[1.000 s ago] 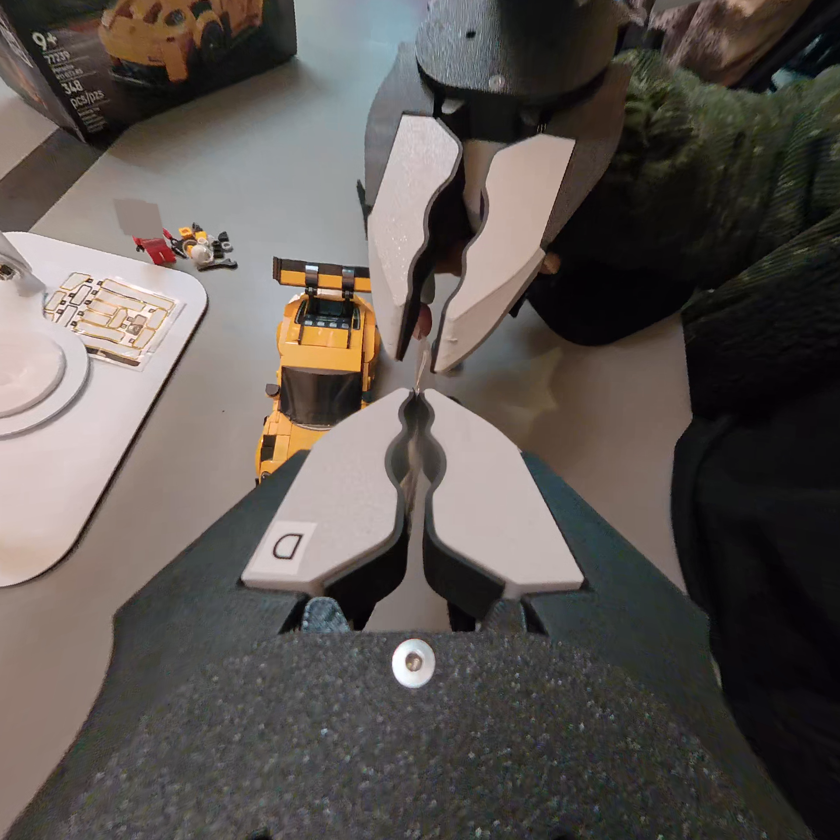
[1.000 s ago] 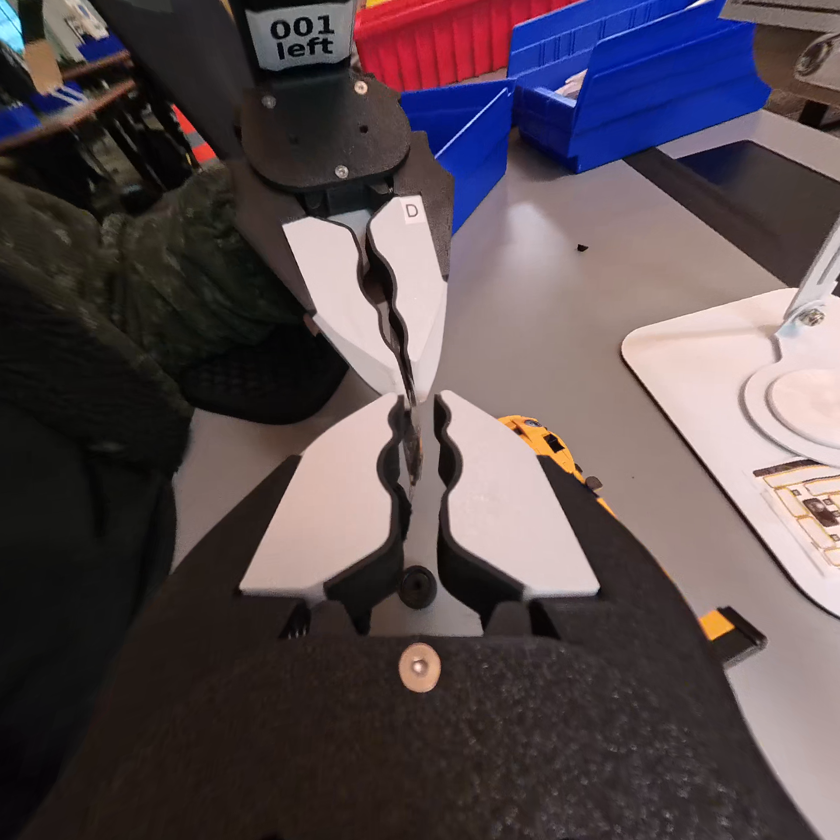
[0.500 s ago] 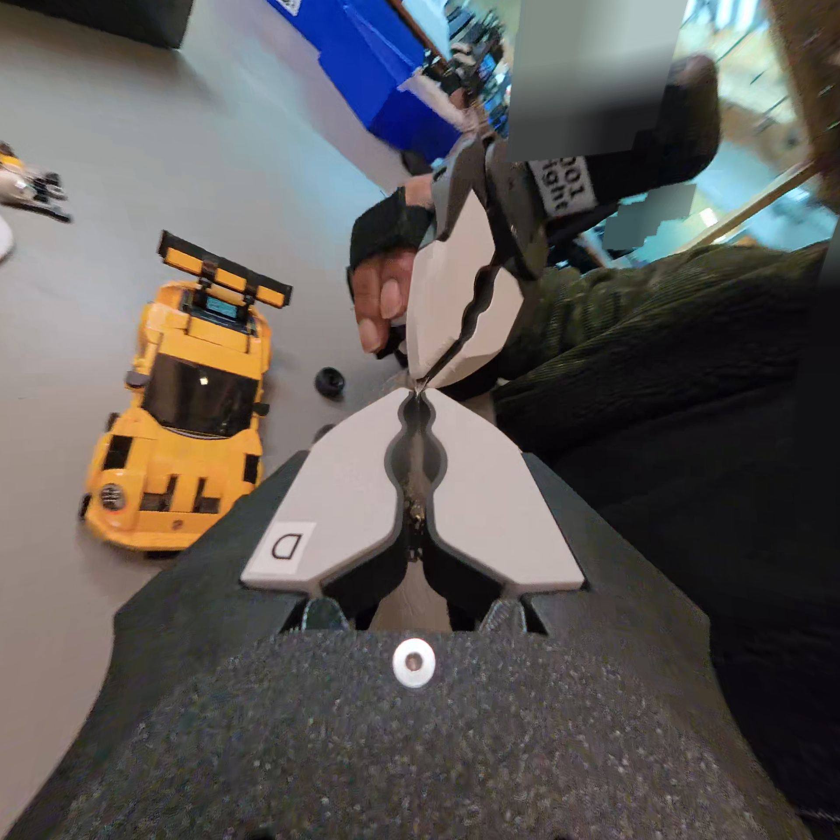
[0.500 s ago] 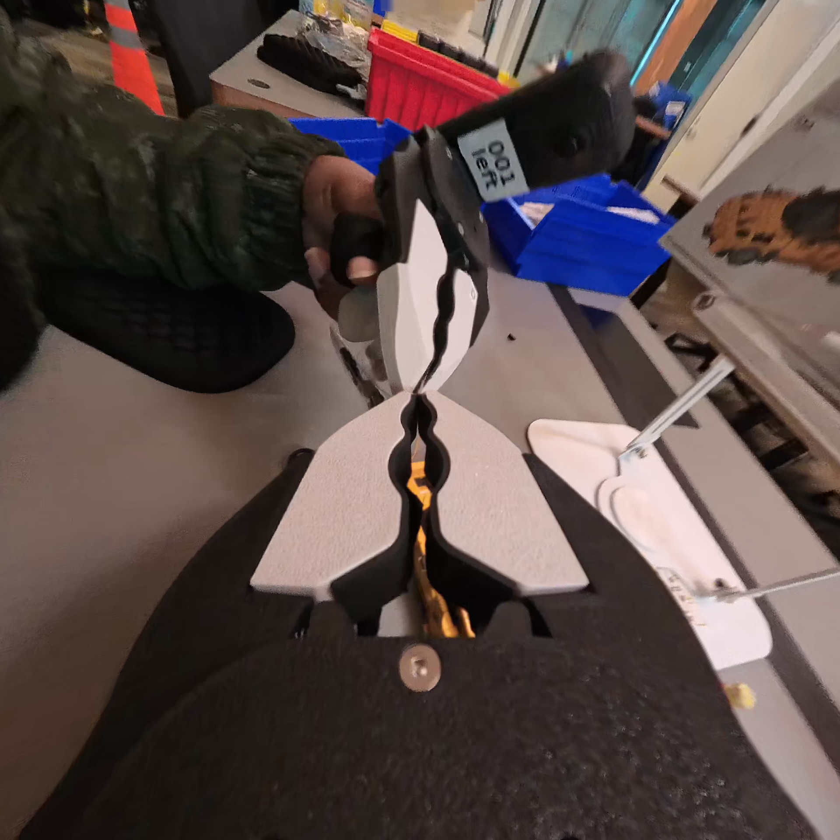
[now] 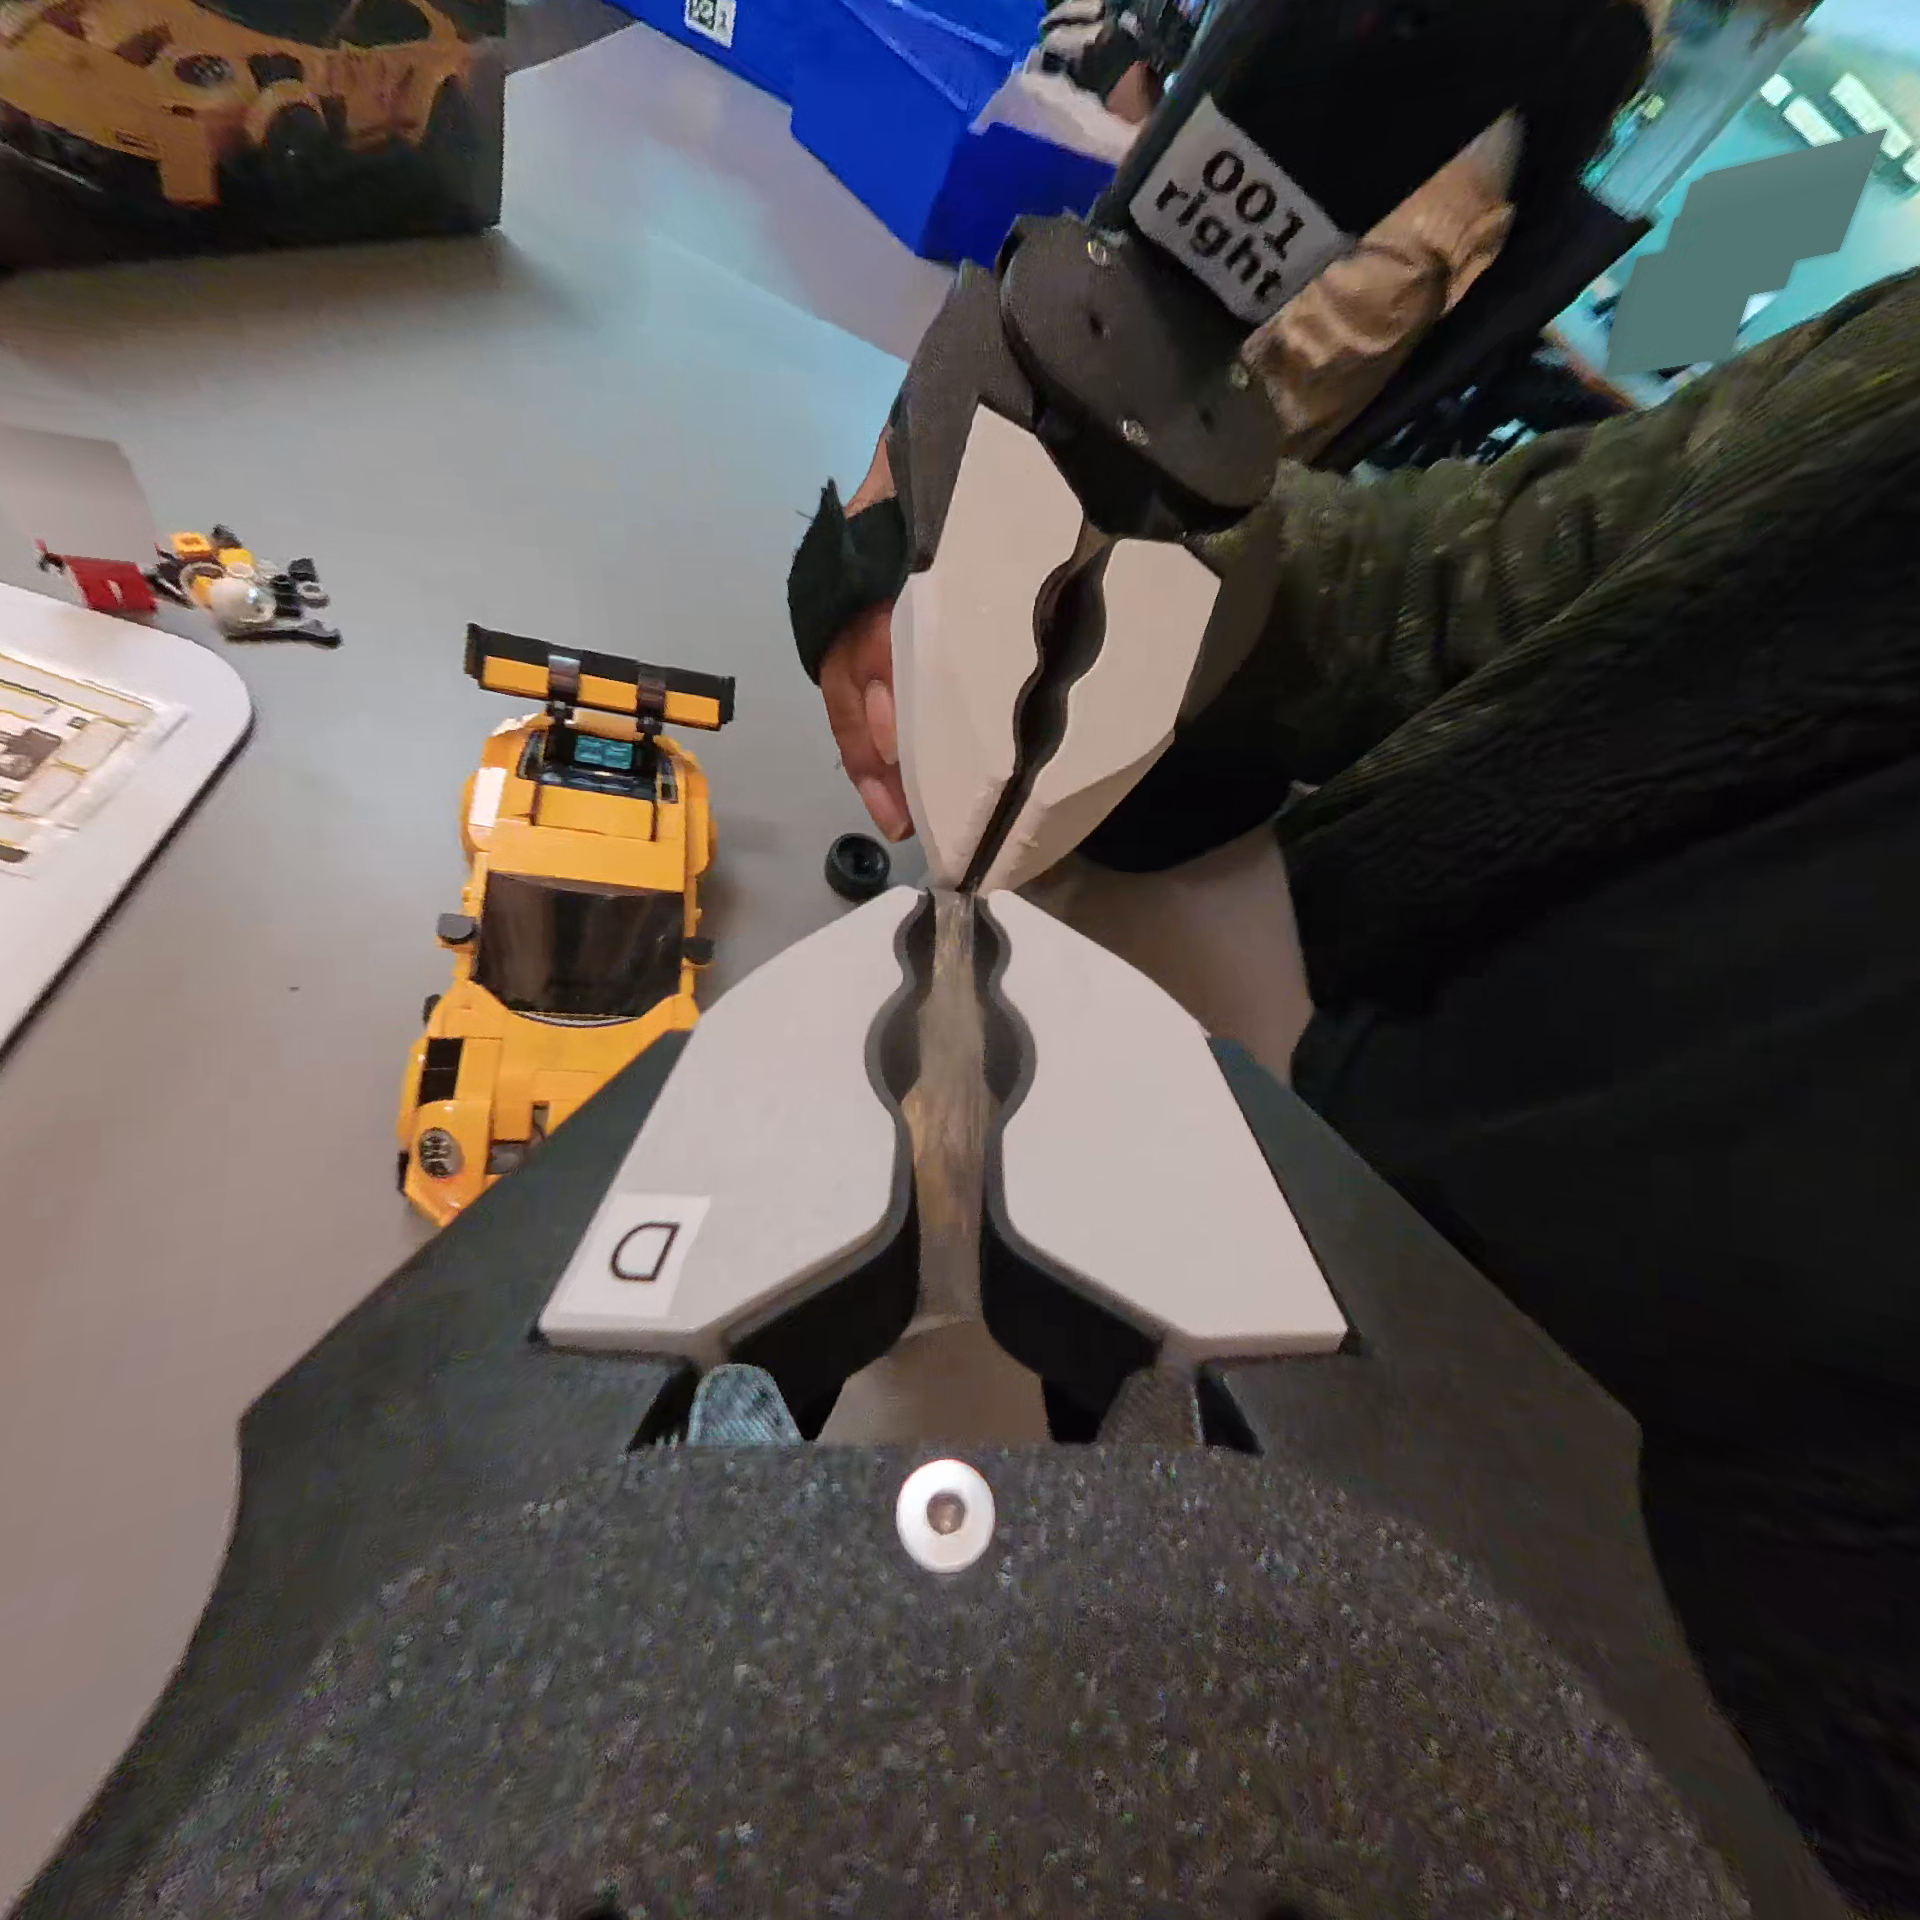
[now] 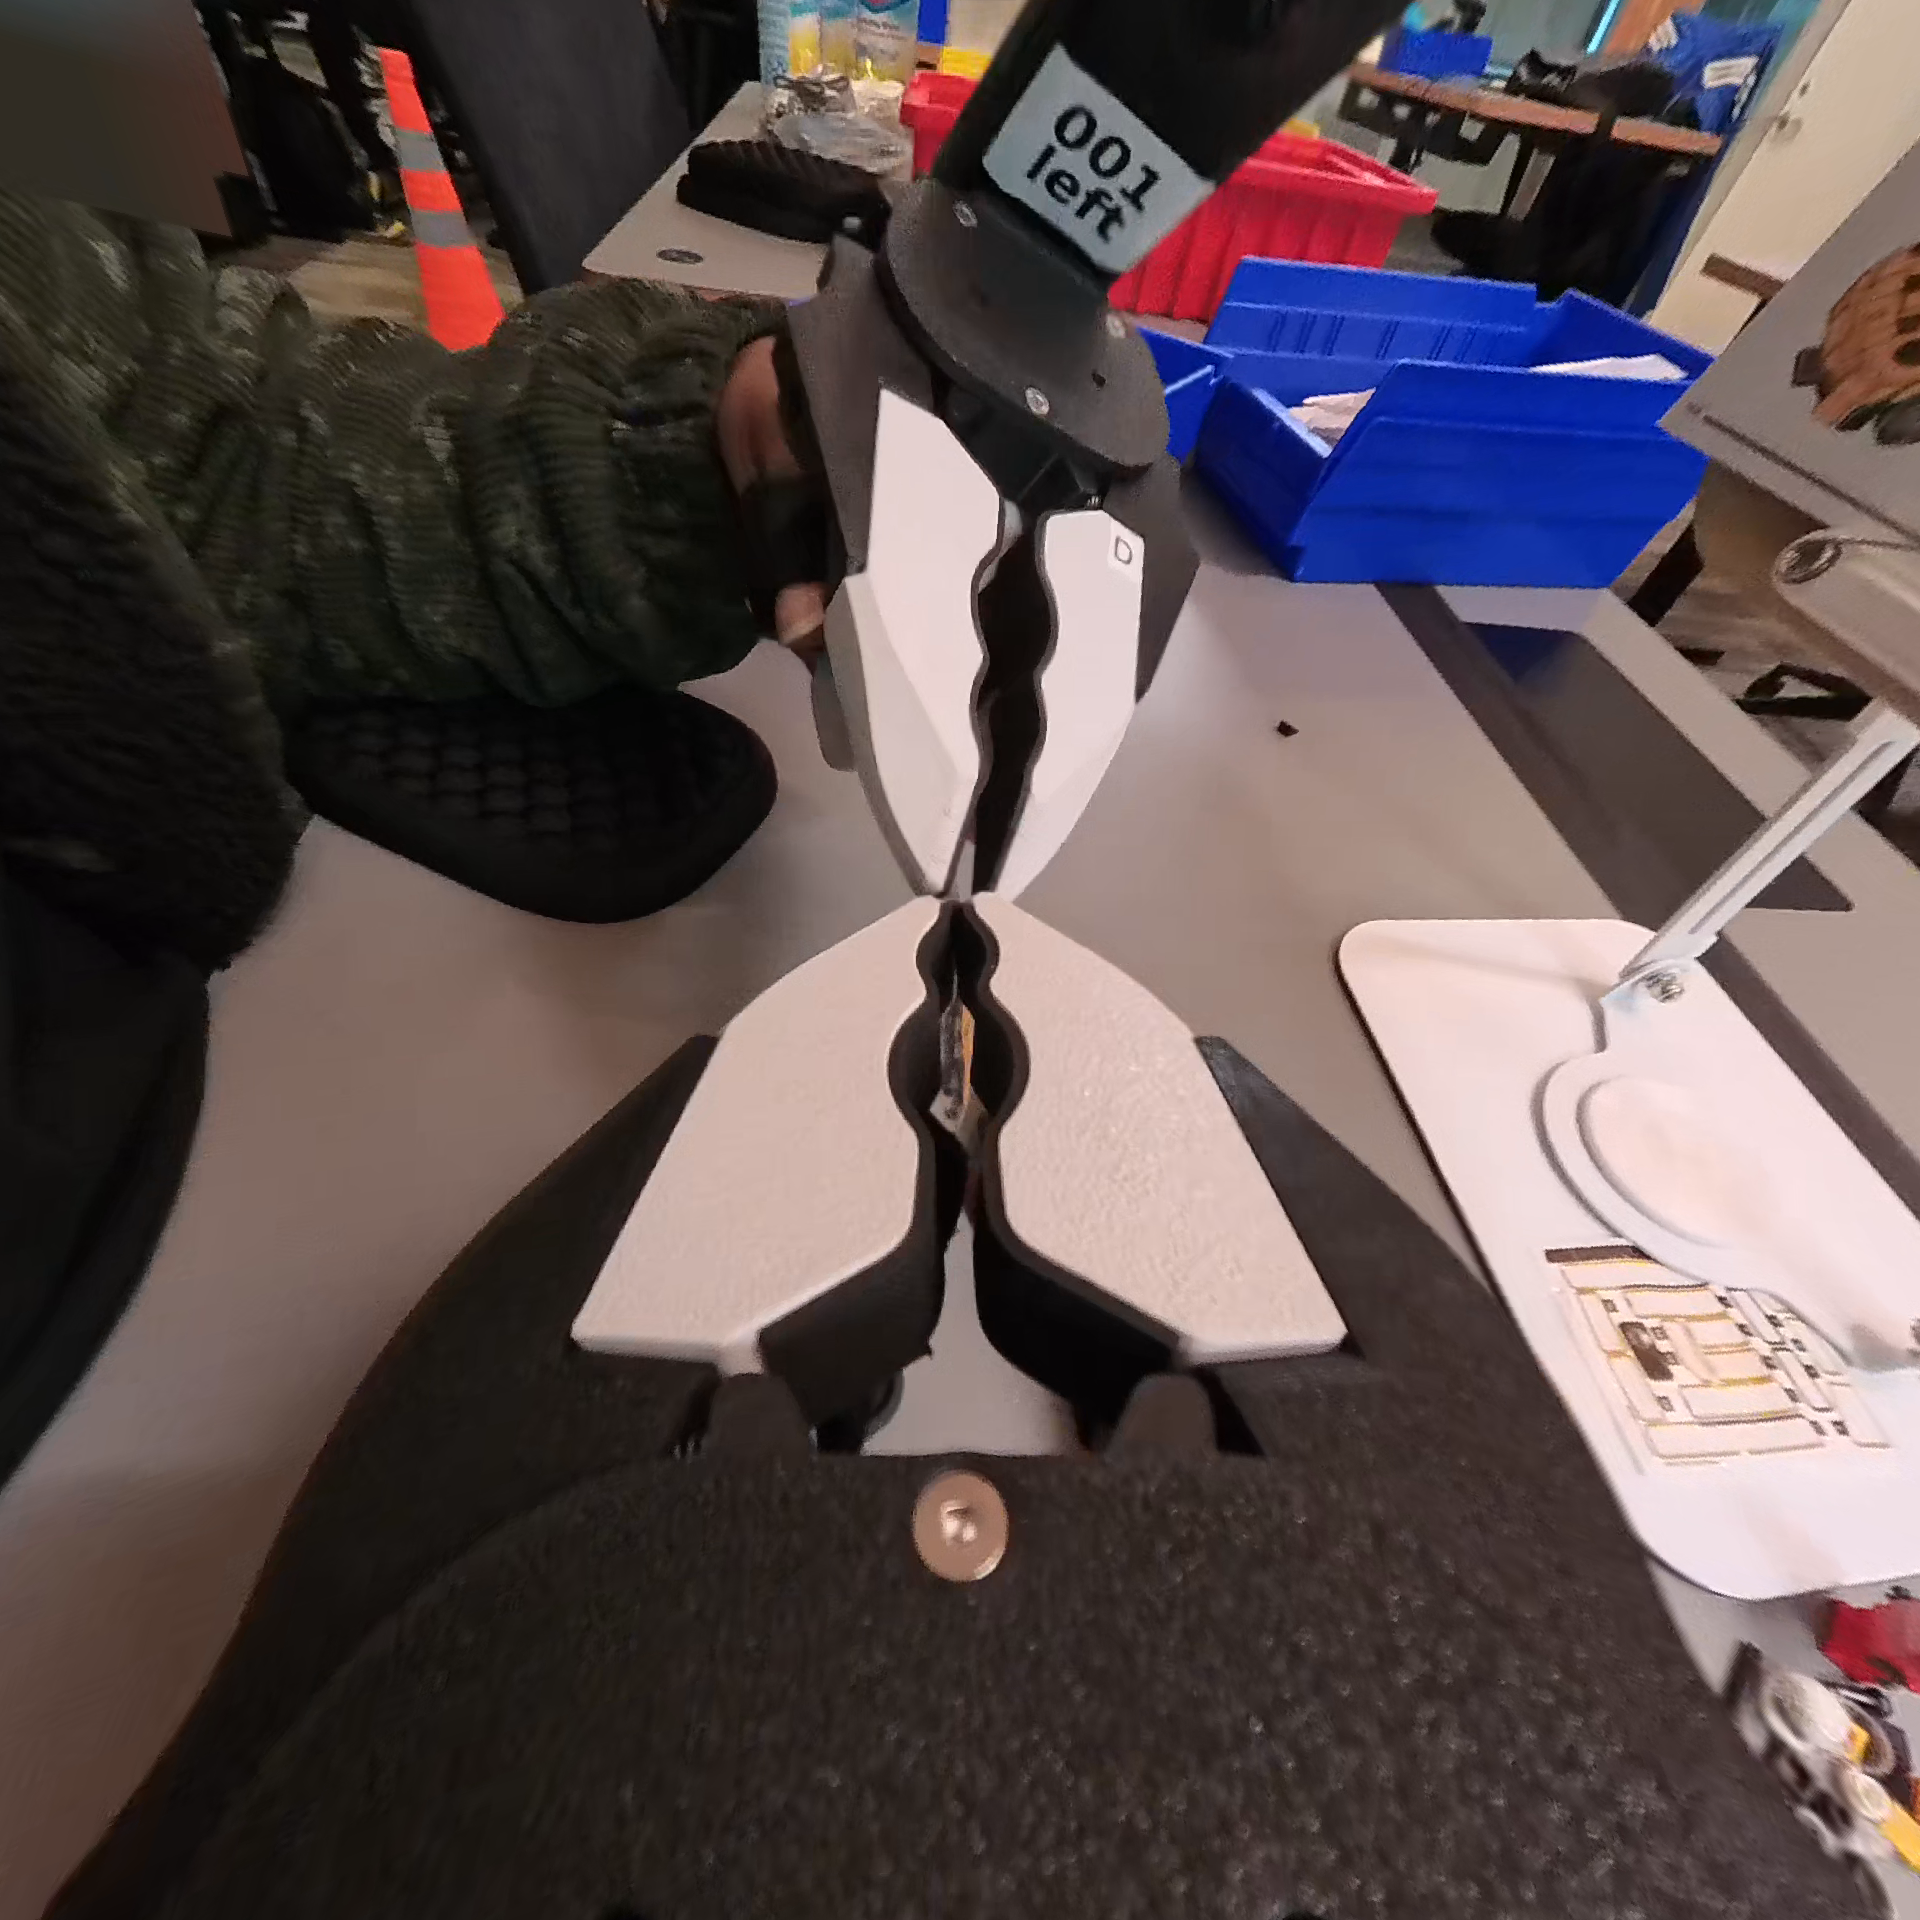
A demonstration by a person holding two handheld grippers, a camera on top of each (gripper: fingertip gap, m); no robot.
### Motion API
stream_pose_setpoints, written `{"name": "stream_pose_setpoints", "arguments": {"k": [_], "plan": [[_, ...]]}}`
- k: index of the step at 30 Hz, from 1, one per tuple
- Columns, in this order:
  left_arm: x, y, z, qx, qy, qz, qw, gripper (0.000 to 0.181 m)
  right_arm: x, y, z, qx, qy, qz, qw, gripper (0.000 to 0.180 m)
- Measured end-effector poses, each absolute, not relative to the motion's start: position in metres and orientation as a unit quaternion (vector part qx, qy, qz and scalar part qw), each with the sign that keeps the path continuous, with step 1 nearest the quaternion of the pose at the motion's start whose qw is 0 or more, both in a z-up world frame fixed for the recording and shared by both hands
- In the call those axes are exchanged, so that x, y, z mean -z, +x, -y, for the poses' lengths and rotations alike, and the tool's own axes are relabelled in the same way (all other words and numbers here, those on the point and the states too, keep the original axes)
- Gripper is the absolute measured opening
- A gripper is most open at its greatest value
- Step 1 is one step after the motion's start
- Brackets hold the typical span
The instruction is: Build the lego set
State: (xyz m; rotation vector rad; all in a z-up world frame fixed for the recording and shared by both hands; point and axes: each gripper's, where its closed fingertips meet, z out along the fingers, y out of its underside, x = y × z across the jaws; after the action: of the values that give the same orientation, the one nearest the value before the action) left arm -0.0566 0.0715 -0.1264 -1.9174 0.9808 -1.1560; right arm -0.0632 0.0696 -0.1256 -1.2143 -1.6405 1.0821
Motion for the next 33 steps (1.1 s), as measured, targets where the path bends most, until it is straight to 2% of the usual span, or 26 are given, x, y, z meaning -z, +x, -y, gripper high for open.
{"name": "stream_pose_setpoints", "arguments": {"k": [7, 16, 26, 28, 33], "plan": [[0.130, -0.053, -0.073, 0.401, -0.742, -0.400, 0.358, 0.000, 0.129, -0.061, -0.072, -0.427, -0.488, 0.648, 0.399, 0.000], [0.126, -0.053, -0.073, 0.554, -0.726, -0.297, 0.280, 0.001, 0.126, -0.062, -0.074, -0.256, -0.355, 0.703, 0.561, 0.000], [0.138, -0.068, -0.085, 0.562, -0.735, -0.255, 0.280, 0.001, 0.128, -0.060, -0.063, -0.107, -0.253, 0.733, 0.623, 0.000], [0.139, -0.059, -0.070, 0.530, -0.740, -0.301, 0.285, 0.001, 0.121, -0.057, -0.067, -0.138, -0.275, 0.721, 0.621, 0.000], [0.131, -0.063, -0.075, 0.543, -0.734, -0.282, 0.295, 0.000, 0.111, -0.055, -0.069, -0.205, -0.310, 0.701, 0.609, 0.000]]}}
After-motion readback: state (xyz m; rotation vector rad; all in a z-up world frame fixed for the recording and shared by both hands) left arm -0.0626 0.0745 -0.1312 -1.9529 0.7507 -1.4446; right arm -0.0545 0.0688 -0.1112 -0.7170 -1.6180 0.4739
